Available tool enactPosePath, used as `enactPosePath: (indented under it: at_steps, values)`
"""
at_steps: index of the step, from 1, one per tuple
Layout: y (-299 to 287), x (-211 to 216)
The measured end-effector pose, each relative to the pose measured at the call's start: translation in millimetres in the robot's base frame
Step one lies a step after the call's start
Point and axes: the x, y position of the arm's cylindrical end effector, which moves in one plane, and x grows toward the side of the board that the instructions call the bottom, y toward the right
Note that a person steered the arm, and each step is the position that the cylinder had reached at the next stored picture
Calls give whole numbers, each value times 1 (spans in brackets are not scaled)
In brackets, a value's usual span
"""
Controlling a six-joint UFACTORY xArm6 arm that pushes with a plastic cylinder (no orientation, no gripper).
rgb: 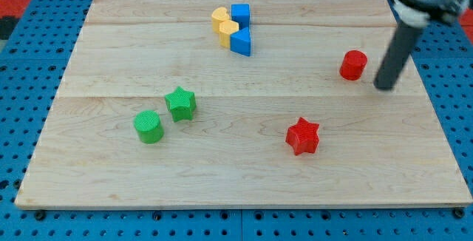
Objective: Push the red star close to the red circle
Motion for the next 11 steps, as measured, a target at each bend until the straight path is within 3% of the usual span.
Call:
enactPosePath:
  at_steps: [1, 2, 3, 4, 5, 7, 9, 10, 11]
  values:
    - [-27, 95]
    - [-109, 88]
    - [-123, 28]
    - [-106, 81]
    - [-134, 80]
    - [-149, 26]
    - [-206, 45]
    - [-209, 6]
    - [-155, -22]
